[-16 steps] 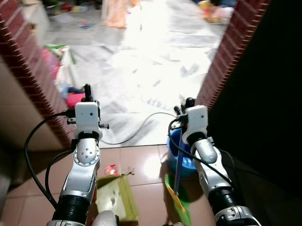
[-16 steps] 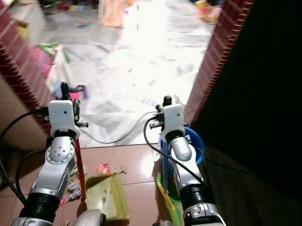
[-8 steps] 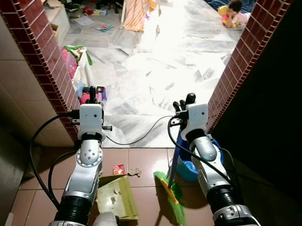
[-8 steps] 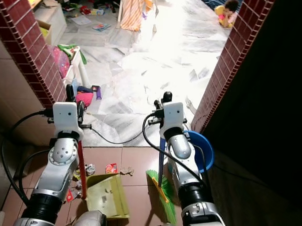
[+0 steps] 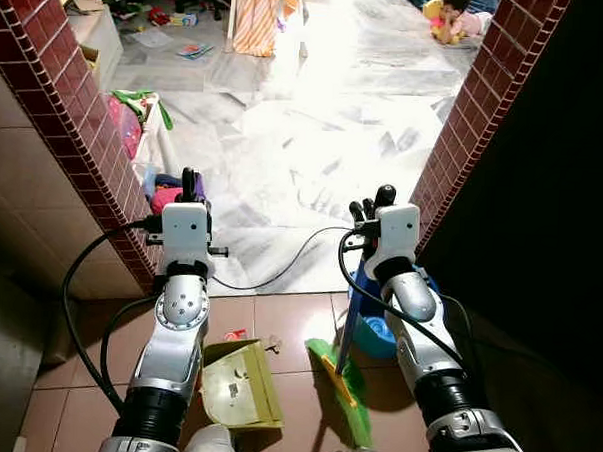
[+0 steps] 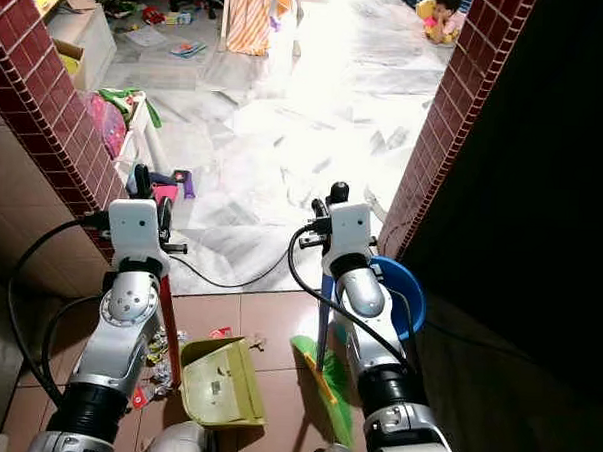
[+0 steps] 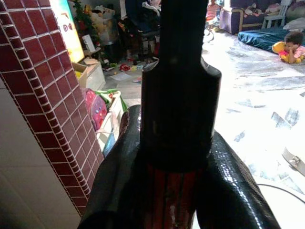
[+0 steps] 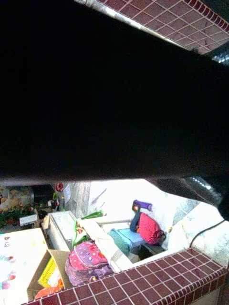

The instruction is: Sweep floor

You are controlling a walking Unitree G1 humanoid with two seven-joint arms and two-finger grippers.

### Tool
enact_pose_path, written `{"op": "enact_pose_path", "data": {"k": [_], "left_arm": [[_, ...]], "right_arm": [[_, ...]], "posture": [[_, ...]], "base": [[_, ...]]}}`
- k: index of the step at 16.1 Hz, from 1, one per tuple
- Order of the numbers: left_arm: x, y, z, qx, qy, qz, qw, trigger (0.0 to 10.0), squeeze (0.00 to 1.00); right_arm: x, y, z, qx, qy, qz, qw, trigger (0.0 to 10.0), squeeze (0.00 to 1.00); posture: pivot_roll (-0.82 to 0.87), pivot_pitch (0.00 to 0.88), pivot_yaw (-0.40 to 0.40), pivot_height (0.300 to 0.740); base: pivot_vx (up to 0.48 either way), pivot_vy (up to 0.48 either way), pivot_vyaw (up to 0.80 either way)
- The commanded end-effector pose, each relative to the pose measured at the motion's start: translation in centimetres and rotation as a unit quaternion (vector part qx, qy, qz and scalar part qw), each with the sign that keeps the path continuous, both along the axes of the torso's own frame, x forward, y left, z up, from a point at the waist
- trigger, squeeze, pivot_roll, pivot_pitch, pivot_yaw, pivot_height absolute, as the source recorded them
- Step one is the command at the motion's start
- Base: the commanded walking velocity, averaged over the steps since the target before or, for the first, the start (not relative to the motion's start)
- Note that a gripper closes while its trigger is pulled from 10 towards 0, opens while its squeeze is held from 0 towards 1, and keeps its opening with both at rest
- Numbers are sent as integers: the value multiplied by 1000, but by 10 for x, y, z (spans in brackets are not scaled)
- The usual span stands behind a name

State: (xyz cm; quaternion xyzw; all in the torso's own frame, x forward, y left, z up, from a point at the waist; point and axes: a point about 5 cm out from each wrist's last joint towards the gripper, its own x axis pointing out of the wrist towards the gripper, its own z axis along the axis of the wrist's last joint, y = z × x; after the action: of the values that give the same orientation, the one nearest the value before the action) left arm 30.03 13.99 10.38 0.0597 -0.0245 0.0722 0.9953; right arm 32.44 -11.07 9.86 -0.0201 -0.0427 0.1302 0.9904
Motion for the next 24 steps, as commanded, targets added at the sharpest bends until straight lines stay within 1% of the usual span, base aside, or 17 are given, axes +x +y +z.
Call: {"op": "enact_pose_path", "data": {"k": [1,21,24], "left_arm": [[4,-1,9,4,-20,-6,1000,10000,0],[5,-3,10,5,-20,-11,1000,10000,0],[4,-1,8,12,-16,-13,1000,10000,0]], "right_arm": [[3,1,9,3,-17,3,1000,10000,0],[3,4,6,2,-13,5,1000,10000,0],[4,5,7,5,-16,2,1000,10000,0]], "posture": [[-2,0,2,740],[-3,0,7,740],[6,0,14,740]], "base": [[-255,0,0],[-278,0,0],[0,0,0]]}}
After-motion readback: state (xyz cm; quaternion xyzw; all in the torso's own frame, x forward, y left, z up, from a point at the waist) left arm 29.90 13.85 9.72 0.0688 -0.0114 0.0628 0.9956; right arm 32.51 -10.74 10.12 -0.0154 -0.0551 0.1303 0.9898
